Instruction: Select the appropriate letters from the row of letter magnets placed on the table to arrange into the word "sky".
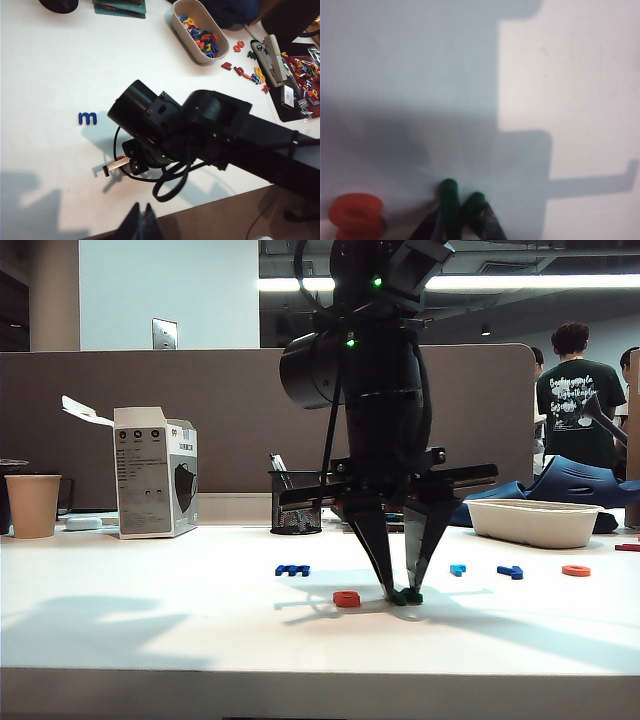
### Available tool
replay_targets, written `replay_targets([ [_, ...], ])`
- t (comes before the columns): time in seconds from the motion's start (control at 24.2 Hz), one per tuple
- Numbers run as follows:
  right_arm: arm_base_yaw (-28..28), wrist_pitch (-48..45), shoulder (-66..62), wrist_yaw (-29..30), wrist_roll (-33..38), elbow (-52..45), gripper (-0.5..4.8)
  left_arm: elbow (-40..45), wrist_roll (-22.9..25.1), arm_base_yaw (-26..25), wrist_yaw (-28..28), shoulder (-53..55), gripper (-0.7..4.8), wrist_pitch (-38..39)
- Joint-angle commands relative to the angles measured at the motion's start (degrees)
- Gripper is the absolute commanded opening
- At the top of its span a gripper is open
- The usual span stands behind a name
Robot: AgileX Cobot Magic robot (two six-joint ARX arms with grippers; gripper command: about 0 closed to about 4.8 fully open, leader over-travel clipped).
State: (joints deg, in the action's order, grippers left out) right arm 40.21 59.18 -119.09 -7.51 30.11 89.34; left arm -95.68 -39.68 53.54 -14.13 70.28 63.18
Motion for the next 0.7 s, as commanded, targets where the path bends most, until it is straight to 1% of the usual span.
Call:
replay_targets([
  [0.04,0.1,-0.3,-1.1,1.6,-0.1,-3.0,0.89,-0.2,0.2,0.0,-0.2,-0.2,-0.05,-0.3],
  [0.33,0.1,-0.3,-0.5,1.6,-0.1,-2.9,0.96,-0.2,0.2,0.0,-0.2,-0.2,-0.05,-0.3],
  [0.45,0.1,-0.3,-0.4,1.6,-0.1,-2.9,1.21,-0.2,0.2,0.0,-0.2,-0.2,-0.05,-0.3],
  [0.58,0.0,-0.3,0.0,1.6,-0.1,-2.8,1.28,-0.2,0.2,0.0,-0.2,-0.2,-0.05,-0.3],
  [0.7,0.0,-0.4,0.9,1.6,-0.1,-2.8,1.49,-0.2,0.2,0.0,-0.2,-0.2,-0.05,-0.3],
])
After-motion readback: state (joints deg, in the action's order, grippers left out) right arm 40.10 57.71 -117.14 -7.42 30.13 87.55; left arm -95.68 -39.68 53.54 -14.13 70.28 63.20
